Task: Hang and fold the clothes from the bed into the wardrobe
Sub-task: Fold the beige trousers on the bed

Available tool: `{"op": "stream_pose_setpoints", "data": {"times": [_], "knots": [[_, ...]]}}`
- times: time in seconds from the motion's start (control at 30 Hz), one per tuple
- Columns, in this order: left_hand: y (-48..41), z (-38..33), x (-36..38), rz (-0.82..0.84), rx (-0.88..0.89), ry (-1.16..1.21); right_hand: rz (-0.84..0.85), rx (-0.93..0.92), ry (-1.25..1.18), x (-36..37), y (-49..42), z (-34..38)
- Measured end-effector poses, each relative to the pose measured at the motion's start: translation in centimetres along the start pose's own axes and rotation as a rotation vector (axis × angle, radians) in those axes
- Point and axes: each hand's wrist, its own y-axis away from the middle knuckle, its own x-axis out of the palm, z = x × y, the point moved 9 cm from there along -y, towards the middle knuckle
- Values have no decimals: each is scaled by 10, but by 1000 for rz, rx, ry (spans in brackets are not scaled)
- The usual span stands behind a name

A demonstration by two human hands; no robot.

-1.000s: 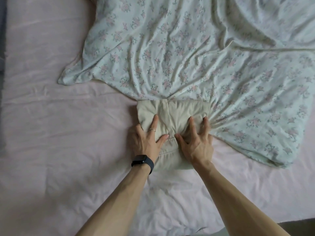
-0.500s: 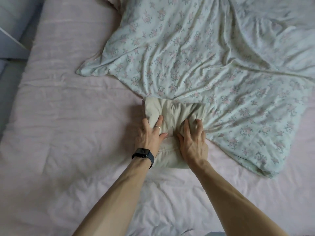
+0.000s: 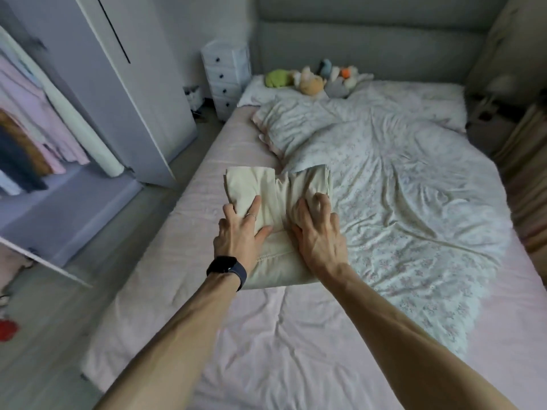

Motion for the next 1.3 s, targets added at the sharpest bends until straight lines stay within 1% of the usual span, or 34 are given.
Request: {"op": "stream_pose_setpoints", "data": {"times": [0.17,0.27,0.4,0.53,0.63,0.73,0.87,0.97,1.13,1.3], "knots": [[-2,0,-186,-237,8,49,-211,-140,-122,-144,-33,98],[10,7,-290,-391,5,27,-324,-241,-163,-221,-43,161],[35,31,-393,-544,-1,29,-469,-357,-198,-296,-39,237],[70,75,-473,-684,33,35,-582,-420,-259,-337,-16,313],[102,122,-521,-774,51,4,-615,-442,-319,-346,5,376],[135,184,-552,-820,29,-49,-623,-465,-366,-336,33,443],[166,273,-577,-805,-49,-57,-586,-503,-394,-314,61,530],[180,321,-598,-818,-79,-81,-577,-525,-428,-301,71,583],[172,388,-617,-795,-98,-146,-569,-513,-453,-268,64,649],[126,451,-617,-720,-144,-189,-533,-494,-466,-222,25,701]]}}
